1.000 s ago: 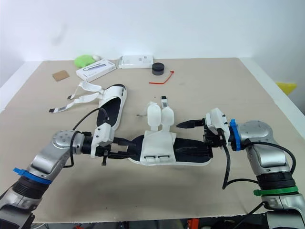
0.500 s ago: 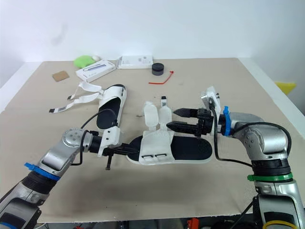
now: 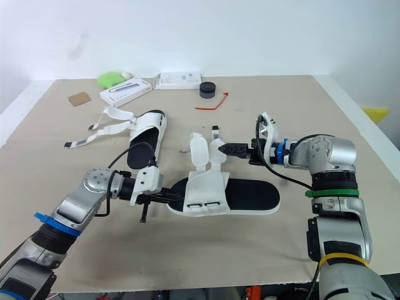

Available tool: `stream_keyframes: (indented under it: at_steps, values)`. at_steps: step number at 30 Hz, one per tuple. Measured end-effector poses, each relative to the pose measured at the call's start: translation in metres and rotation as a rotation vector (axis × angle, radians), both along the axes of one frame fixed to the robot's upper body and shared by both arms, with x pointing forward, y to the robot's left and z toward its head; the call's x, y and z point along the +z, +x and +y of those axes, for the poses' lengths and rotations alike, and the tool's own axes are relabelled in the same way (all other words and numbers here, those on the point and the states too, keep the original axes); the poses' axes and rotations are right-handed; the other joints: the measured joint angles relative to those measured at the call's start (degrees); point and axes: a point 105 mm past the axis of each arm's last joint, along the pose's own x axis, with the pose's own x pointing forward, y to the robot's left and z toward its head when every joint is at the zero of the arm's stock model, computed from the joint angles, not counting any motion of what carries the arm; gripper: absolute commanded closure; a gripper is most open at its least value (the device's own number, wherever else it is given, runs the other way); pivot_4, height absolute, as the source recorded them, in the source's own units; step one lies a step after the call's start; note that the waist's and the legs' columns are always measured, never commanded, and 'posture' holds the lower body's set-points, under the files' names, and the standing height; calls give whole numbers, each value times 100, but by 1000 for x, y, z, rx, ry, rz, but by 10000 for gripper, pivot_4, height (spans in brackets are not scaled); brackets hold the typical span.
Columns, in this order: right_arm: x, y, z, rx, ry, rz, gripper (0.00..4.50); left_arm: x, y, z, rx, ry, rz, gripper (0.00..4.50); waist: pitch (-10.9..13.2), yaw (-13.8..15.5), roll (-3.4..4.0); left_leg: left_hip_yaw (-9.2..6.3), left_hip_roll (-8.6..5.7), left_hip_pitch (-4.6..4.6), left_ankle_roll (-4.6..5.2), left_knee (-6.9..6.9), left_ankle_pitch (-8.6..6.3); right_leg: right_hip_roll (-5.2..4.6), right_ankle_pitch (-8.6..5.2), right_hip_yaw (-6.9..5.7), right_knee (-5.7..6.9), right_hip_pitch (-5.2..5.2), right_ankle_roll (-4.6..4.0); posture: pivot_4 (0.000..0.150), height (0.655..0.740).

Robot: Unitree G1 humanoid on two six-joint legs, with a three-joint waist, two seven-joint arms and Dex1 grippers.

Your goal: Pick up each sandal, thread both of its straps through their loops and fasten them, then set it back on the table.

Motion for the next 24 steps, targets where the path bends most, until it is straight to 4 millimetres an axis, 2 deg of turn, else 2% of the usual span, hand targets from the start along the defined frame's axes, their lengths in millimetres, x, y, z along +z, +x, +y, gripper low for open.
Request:
stream_keyframes:
  at_steps: [4, 14, 17, 24]
  values:
    - [5, 14, 13, -20, 56, 37, 0, 0, 0, -2, -1, -6, -1, 44490, -1, -3, 0, 4, 1, 2, 1, 0, 0, 3, 4, 0, 0, 0, -1, 1500, 7400]
    - [-5, 37, 16, -136, 111, 111, 0, 0, -2, -3, 1, -14, -4, 44490, -1, -2, 1, 6, -3, -21, 5, 0, -2, -5, 23, 3, -3, -16, -29, 1500, 7400]
    - [-10, 41, 12, -181, 121, 129, 9131, -1, -2, -3, 4, -15, -4, 45000, -1, -2, 1, 6, -4, -29, 5, 0, -3, -5, 24, 4, -4, -23, -29, 1500, 7400]
    - [-12, 43, 18, -170, 113, 121, 44579, -1, -4, -2, 3, -16, -18, 45000, -1, -3, 2, 10, -3, -44, 5, -1, -3, -3, 26, 13, 3, -46, -30, 1500, 7400]
